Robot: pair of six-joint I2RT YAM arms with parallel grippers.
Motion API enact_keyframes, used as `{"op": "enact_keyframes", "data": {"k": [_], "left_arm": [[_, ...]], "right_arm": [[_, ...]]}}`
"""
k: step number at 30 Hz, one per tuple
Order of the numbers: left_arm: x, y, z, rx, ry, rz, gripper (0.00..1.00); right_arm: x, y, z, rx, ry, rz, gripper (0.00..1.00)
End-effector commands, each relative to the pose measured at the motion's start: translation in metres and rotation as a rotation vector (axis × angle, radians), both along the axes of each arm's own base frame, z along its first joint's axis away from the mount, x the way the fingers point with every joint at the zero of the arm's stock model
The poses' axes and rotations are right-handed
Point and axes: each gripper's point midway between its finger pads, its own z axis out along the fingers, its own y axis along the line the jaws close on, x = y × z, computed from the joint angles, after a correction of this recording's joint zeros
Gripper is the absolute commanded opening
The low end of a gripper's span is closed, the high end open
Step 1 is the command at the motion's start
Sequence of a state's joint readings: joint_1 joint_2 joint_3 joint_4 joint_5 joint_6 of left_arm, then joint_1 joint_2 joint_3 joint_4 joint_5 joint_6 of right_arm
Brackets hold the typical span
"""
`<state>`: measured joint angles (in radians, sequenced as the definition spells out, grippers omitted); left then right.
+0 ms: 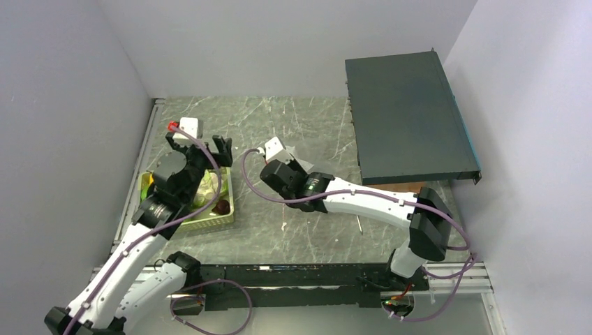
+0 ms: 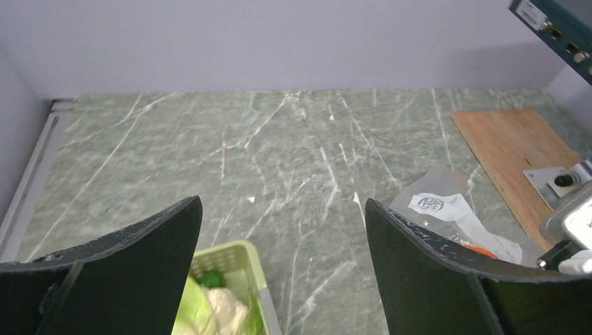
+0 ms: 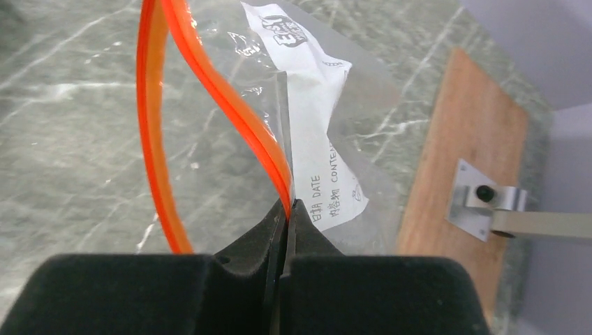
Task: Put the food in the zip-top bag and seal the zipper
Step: Pick up the fake vegetable from the bin.
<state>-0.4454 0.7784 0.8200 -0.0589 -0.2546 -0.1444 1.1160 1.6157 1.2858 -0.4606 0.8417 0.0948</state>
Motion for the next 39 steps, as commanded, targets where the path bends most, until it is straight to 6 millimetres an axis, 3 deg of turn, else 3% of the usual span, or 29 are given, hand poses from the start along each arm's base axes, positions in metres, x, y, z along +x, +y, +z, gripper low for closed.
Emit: {"op": "enact_keyframes", "data": {"k": [1,5,8,15,22,28,32,35,39], "left_arm": [[-0.031,0.040,-0.021,-0.088,0.104,0.183,0.92],[-0.072,0.040,-0.058,-0.216,0.251,0.151,0.92],[-0.093,0.037,-0.072,-0.258,0.320,0.113,0.93],[-0.116,0.035,-0.107,-0.324,0.669,0.241,0.99],[-0.092,0.011,-0.122,-0.550,0.811,0.384,1.00],[-0.068,0.008,-0.134,-0.761,0.887,0.606,1.00],[-0.050,0.013,-0.144,-0.795,0.908,0.757,1.00],[-0.049,0.028,-0.159,-0.783,0.941,0.918,1.00],[-0.035,0.036,-0.170,-0.784,0.949,0.996,1.00]], "right_arm": [[-0.008,0.027,-0.004,0.164,0.059,0.063,0.00],[-0.013,0.039,-0.017,0.238,0.101,0.120,0.00],[-0.009,0.040,-0.024,0.259,0.124,0.131,0.00],[-0.005,0.033,-0.010,0.363,0.120,0.157,0.00],[-0.010,0.030,0.002,0.425,0.107,0.179,0.00],[-0.014,0.027,0.006,0.442,0.103,0.189,0.00],[-0.014,0.026,0.008,0.445,0.097,0.194,0.00],[-0.014,0.026,0.009,0.444,0.095,0.195,0.00],[-0.015,0.025,0.011,0.451,0.088,0.205,0.00]]}}
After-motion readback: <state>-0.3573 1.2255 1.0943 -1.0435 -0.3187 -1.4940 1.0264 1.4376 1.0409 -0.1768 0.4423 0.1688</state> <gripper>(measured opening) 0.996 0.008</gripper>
